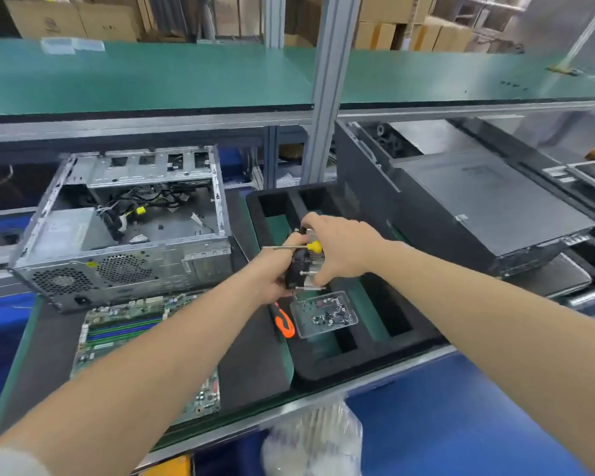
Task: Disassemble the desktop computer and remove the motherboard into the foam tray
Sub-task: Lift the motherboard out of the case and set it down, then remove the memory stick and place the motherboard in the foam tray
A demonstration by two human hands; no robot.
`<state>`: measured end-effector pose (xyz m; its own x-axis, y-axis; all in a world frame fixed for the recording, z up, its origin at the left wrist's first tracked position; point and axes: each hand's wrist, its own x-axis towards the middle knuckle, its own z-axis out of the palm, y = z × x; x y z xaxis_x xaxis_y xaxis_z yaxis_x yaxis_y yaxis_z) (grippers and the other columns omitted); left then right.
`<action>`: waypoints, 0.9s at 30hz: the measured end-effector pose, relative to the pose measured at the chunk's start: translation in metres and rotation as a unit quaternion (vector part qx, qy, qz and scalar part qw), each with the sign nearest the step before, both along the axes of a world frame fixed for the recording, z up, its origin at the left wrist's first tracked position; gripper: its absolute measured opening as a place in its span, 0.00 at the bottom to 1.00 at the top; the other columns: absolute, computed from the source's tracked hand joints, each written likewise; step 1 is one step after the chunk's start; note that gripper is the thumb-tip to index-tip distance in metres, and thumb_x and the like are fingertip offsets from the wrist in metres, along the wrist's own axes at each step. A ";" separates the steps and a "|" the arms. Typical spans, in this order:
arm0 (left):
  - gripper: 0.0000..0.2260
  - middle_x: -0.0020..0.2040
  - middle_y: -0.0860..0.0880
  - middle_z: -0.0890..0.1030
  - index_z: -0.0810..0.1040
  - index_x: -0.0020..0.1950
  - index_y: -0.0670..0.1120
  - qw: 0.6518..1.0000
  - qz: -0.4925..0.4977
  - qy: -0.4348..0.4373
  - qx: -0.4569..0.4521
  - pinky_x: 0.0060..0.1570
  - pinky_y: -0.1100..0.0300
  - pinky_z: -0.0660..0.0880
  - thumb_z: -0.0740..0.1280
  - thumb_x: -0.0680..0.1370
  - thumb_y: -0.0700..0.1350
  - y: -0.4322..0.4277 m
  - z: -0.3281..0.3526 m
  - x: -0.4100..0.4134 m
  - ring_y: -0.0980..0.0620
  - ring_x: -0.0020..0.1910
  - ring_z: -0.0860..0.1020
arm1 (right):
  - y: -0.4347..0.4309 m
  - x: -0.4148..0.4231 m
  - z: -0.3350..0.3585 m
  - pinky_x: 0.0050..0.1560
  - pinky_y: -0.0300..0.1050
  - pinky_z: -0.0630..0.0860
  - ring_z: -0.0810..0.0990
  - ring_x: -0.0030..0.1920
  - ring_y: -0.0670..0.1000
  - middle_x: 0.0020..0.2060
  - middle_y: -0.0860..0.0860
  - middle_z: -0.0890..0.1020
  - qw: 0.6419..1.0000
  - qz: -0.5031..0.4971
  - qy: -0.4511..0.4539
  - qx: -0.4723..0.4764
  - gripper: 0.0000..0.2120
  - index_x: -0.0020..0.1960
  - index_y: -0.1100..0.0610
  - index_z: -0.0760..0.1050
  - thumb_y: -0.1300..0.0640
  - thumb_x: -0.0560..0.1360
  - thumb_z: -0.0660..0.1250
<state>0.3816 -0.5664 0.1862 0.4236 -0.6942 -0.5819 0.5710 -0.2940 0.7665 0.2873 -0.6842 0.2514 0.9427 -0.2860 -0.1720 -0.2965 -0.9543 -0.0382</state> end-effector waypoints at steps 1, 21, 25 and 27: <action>0.13 0.46 0.48 0.86 0.80 0.50 0.50 1.000 -0.002 -0.010 -0.012 0.31 0.61 0.78 0.72 0.76 0.59 -0.021 0.002 -0.003 0.50 0.37 0.84 | -0.019 -0.001 0.004 0.42 0.51 0.74 0.78 0.48 0.57 0.58 0.48 0.78 1.000 -0.001 0.003 -0.019 0.47 0.70 0.48 0.62 0.39 0.57 0.78; 0.09 0.81 0.52 0.64 0.86 0.47 0.57 0.889 -0.054 -0.413 0.190 0.79 0.43 0.51 0.74 0.75 0.61 -0.168 -0.128 -0.001 0.51 0.83 0.48 | -0.185 -0.008 -0.149 0.52 0.58 0.81 0.80 0.57 0.65 0.74 0.50 0.63 0.992 -0.034 0.103 0.062 0.47 0.78 0.54 0.59 0.55 0.65 0.80; 0.07 0.85 0.54 0.48 0.84 0.44 0.59 0.853 -0.054 -0.461 0.236 0.79 0.42 0.42 0.76 0.73 0.60 -0.174 -0.145 -0.008 0.51 0.83 0.40 | -0.192 -0.012 -0.172 0.49 0.53 0.79 0.80 0.58 0.64 0.76 0.46 0.63 0.990 -0.038 0.101 0.094 0.52 0.80 0.48 0.56 0.54 0.63 0.82; 0.07 0.85 0.54 0.42 0.81 0.44 0.59 0.830 -0.066 -0.495 0.249 0.79 0.41 0.40 0.74 0.75 0.60 -0.173 -0.156 -0.013 0.50 0.83 0.37 | -0.192 -0.014 -0.182 0.51 0.54 0.80 0.80 0.60 0.64 0.76 0.45 0.64 0.988 -0.042 0.103 0.104 0.53 0.80 0.46 0.56 0.53 0.63 0.83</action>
